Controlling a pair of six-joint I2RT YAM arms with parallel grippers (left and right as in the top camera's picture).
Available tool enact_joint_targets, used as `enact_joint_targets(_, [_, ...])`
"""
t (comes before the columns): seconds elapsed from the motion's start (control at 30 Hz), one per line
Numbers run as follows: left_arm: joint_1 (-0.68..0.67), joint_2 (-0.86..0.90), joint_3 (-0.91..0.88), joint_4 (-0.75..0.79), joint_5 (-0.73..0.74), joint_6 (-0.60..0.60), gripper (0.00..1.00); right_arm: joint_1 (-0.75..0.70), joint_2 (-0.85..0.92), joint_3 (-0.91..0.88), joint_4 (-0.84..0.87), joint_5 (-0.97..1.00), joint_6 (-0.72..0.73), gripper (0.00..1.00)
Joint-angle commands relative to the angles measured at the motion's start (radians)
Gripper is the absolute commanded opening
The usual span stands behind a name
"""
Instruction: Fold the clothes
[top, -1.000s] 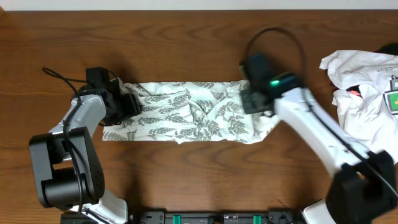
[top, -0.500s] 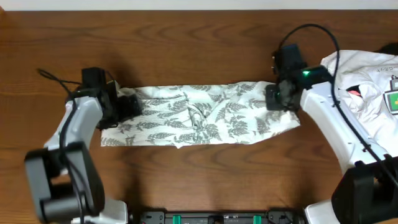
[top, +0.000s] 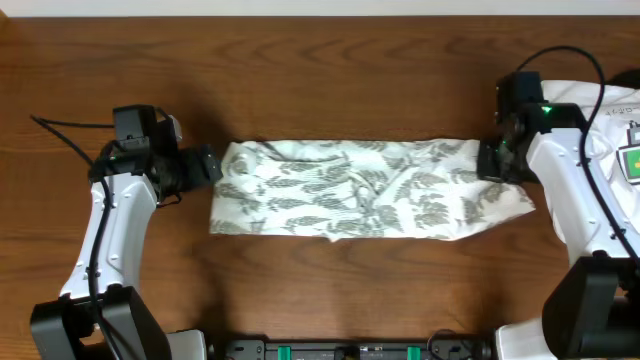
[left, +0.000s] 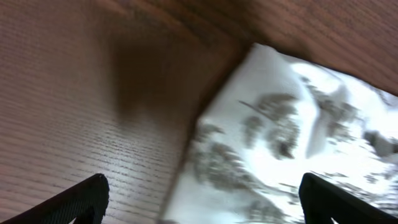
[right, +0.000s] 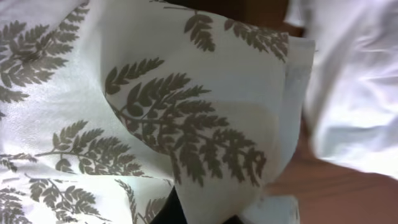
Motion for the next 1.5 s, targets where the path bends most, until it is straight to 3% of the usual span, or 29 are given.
enact_joint_targets(0.0, [0.005, 0.001, 0.001, -0.005, -0.012, -0.002, 0.98, 0.003, 0.0, 0.01, -0.001, 0.063, -0.098, 0.01])
enact_joint_targets(0.13, [0.005, 0.001, 0.001, -0.005, -0.012, -0.002, 0.98, 0.091, 0.0, 0.01, 0.004, -0.092, -0.248, 0.01])
enact_joint_targets(0.33, [0.005, 0.001, 0.001, -0.005, -0.012, -0.002, 0.98, 0.327, 0.0, 0.01, 0.021, -0.115, -0.37, 0.01])
enact_joint_targets(0.6, [0.005, 0.001, 0.001, -0.005, -0.012, -0.002, 0.98, 0.534, 0.073, 0.009, 0.001, -0.154, -0.384, 0.04])
enact_joint_targets(0.9, [0.005, 0.001, 0.001, -0.005, -0.012, -0.002, 0.98, 0.561, 0.197, 0.009, 0.007, -0.157, -0.311, 0.08])
enact_joint_targets(1.47, [0.005, 0.001, 0.001, -0.009, -0.012, -0.002, 0.98, 0.562, 0.199, 0.009, 0.233, -0.164, -0.254, 0.21])
